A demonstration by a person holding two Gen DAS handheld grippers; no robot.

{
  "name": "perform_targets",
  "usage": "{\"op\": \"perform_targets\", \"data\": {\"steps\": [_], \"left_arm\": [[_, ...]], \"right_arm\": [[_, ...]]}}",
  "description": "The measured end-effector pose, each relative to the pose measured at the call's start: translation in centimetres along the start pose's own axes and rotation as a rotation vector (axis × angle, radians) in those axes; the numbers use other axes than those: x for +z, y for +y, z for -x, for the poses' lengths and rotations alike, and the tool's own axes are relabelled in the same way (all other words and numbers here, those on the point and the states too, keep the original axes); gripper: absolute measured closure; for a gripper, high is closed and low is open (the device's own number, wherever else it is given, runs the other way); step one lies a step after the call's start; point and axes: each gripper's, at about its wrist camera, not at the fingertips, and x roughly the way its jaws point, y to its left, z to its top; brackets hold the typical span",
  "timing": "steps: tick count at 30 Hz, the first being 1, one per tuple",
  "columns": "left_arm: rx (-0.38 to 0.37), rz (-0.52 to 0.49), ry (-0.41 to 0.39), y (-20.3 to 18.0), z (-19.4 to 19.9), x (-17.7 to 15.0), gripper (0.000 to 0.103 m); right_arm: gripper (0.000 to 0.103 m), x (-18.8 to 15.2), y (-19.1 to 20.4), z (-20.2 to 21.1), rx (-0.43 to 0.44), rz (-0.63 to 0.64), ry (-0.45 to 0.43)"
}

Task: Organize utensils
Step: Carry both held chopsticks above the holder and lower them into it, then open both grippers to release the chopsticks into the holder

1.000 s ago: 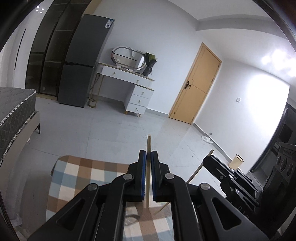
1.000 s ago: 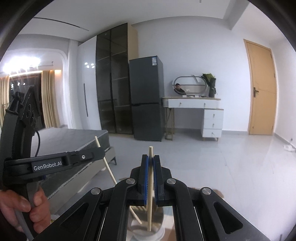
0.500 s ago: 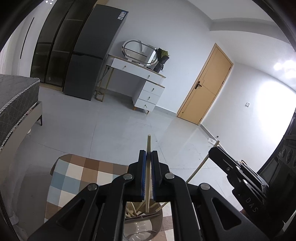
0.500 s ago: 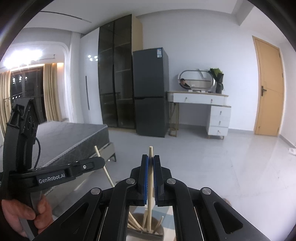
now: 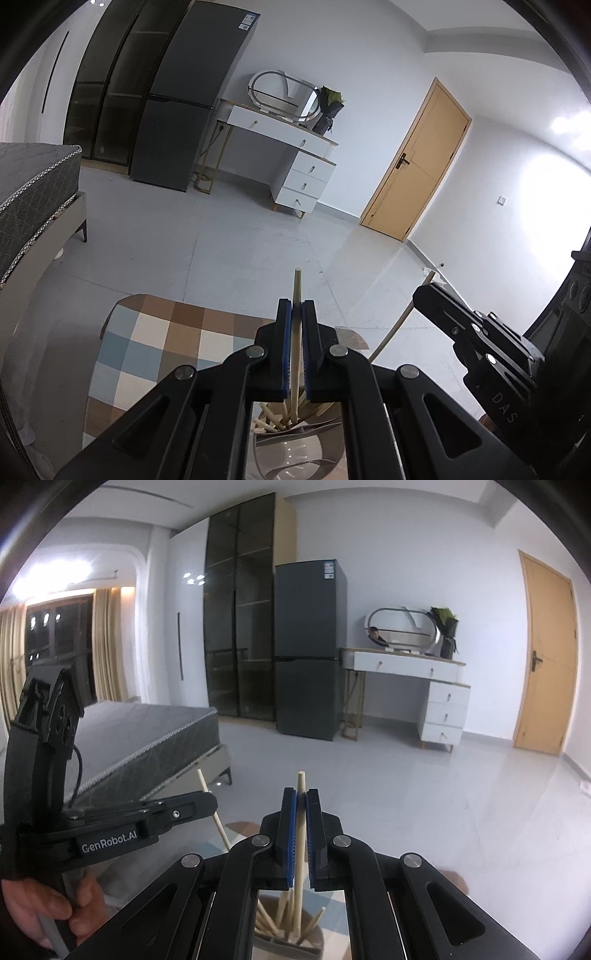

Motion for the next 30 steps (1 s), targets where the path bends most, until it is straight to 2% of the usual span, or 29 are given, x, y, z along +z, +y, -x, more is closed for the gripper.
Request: {"op": "perform_targets", "data": {"steps": [8, 21, 25, 27, 28, 29, 30], "left_arm": [[0.019, 0.001, 0.011, 0.1, -0.4, -1.8, 0.102], [0.044, -0.08, 0.161, -1.4, -2.1, -4.3, 0.102], [0.039, -0.088, 0.234, -1.9, -2.8, -4.9, 0.102], [0.071, -0.079, 0.273, -2.1, -3.0, -4.9, 0.102], [0.089, -0.077, 0.276, -2.3, -2.8, -4.8, 0.101], [0.094, -0.076, 0.279, -2.4, -2.7, -4.8, 0.099], [0.097, -0.075, 0.288, -2.6, -2.4, -4.7, 0.092]], "right_arm": [[0.099, -1.9, -0.5, -0.8, 0.02, -0.01, 0.059], [0.098, -7.3, -1.8, -3.5, 0.076, -0.083, 0.216], [0.095, -8.1, -2.9, -3.0, 0.087, -0.14, 0.228], [0.095, -8.3, -3.5, -2.3, 0.1, -0.175, 0.223], [0.093, -8.3, -3.8, -1.9, 0.097, -0.186, 0.219], [0.084, -8.4, -4.0, -1.5, 0.092, -0.198, 0.214], [0.078, -8.5, -4.4, -0.9, 0.089, -0.215, 0.207]]}}
